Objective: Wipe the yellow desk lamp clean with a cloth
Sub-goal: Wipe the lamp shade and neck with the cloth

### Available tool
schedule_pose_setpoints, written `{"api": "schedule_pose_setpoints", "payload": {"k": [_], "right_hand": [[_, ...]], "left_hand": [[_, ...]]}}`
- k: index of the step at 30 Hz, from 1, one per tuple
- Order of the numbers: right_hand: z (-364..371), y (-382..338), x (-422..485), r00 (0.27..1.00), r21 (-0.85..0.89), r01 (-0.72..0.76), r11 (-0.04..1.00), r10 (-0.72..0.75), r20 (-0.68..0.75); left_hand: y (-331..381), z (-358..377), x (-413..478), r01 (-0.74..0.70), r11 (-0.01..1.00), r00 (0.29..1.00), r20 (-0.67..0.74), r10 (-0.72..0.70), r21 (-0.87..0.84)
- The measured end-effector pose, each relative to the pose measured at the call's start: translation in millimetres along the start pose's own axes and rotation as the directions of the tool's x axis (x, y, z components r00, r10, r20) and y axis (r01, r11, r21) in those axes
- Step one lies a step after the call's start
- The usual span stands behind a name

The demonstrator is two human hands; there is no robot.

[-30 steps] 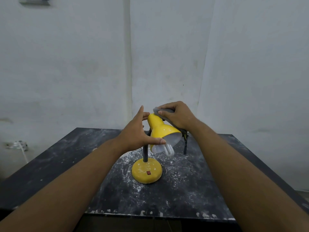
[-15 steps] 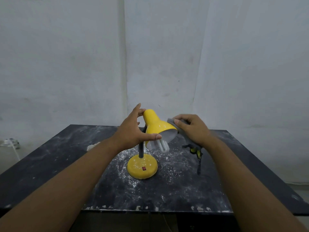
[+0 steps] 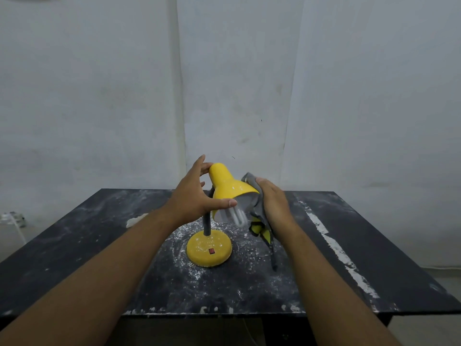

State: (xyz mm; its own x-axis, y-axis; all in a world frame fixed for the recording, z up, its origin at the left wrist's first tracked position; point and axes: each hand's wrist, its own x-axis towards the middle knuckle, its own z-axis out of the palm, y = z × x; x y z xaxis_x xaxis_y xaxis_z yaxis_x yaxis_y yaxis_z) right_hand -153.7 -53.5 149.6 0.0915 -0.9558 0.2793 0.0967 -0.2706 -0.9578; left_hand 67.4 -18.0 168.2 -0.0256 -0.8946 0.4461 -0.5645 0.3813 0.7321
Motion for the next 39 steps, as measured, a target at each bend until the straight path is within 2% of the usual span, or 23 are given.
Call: {"api": "schedule_pose_setpoints", "payload": {"k": [3, 5, 7, 9, 10, 12, 13, 15, 17, 19, 21, 23, 25, 27, 31, 34, 37, 39], "right_hand": [[2.3, -0.9, 0.9, 0.962, 0.009, -0.269, 0.963, 0.27, -0.033], [-7.4, 4.1, -6.6, 0.957, -0.138, -0.282, 0.949, 0.289, 0.033], [-4.1, 3.9, 2.6, 0.98, -0.179, -0.197, 0.964, 0.188, -0.065], [6.2, 1.1, 8.5, 0.988, -0.056, 0.018, 0.998, -0.027, -0.15], [6.8, -1.2, 7.2, 0.98, -0.024, 0.118, 0.993, -0.12, -0.158], [10.4, -2.6, 4.3, 0.968, -0.056, 0.234, 0.971, -0.238, -0.08], [13.0, -4.3, 1.8, 0.974, -0.076, 0.212, 0.974, -0.217, -0.063], [11.1, -9.7, 2.3, 0.999, -0.04, 0.03, 0.999, -0.031, -0.039], [6.7, -14.8, -0.5, 0.975, -0.081, -0.219, 0.972, 0.216, -0.046], [3.5, -14.6, 0.5, 0.946, -0.186, -0.325, 0.927, 0.321, -0.055], [2.1, -15.5, 2.9, 0.976, -0.281, -0.215, 0.935, 0.21, -0.051], [1.3, -15.5, 6.1, 0.999, -0.256, -0.034, 0.966, 0.033, -0.008], [1.8, -20.3, 3.8, 0.991, -0.292, 0.13, 0.948, -0.113, 0.072], [3.4, -22.6, -2.4, 0.959, -0.397, 0.284, 0.873, -0.253, 0.129], [0.4, -23.7, -23.9, 0.846, -0.386, 0.532, 0.754, -0.497, 0.195], [-12.8, -18.3, -25.8, 0.79, -0.42, 0.604, 0.678, -0.579, 0.201], [-18.4, -29.8, -17.6, 0.82, -0.296, 0.567, 0.769, -0.562, 0.111], [-15.2, -40.8, -9.5, 0.854, -0.291, 0.518, 0.804, -0.504, 0.128]], "left_hand": [[-0.9, -0.3, -1.2, 0.001, 1.0, 1.0, -0.011, -0.002, -0.016], [-0.4, -0.8, -1.5, 0.003, 1.0, 1.0, -0.015, -0.003, -0.027], [-0.3, -1.6, -1.2, 0.01, 0.999, 1.0, -0.011, -0.011, -0.033], [-0.7, -1.7, -1.5, 0.014, 0.999, 1.0, -0.009, -0.015, -0.033], [-1.1, -1.4, -1.6, 0.014, 0.999, 1.0, -0.009, -0.014, -0.031], [-1.5, -1.0, -2.0, 0.013, 1.0, 1.0, -0.011, -0.013, -0.028], [-1.5, -1.0, -2.0, 0.013, 1.0, 1.0, -0.011, -0.013, -0.027], [-0.8, -0.1, -2.4, 0.01, 1.0, 1.0, -0.001, -0.01, -0.02], [-0.8, 1.0, -3.3, 0.002, 1.0, 1.0, 0.005, -0.002, -0.016], [-0.9, 1.1, -4.5, -0.002, 1.0, 1.0, -0.003, 0.002, -0.019], [-0.9, 0.4, -4.9, 0.0, 1.0, 1.0, -0.009, -0.001, -0.027], [0.4, 0.3, -4.5, 0.006, 0.999, 1.0, -0.01, -0.006, -0.032], [1.3, 1.4, -4.8, 0.012, 0.999, 1.0, -0.015, -0.012, -0.04], [1.3, 2.1, -6.1, 0.015, 0.999, 1.0, -0.016, -0.016, -0.048], [-0.4, 1.4, -8.3, 0.013, 0.999, 1.0, 0.005, -0.013, -0.038], [-1.3, -3.6, -8.8, 0.012, 1.0, 1.0, 0.029, -0.011, -0.019], [1.5, -15.8, -8.3, -0.023, 0.999, 0.989, 0.145, 0.018, 0.034], [3.5, -23.6, -4.7, -0.055, 0.996, 0.976, 0.213, 0.04, 0.064]]}}
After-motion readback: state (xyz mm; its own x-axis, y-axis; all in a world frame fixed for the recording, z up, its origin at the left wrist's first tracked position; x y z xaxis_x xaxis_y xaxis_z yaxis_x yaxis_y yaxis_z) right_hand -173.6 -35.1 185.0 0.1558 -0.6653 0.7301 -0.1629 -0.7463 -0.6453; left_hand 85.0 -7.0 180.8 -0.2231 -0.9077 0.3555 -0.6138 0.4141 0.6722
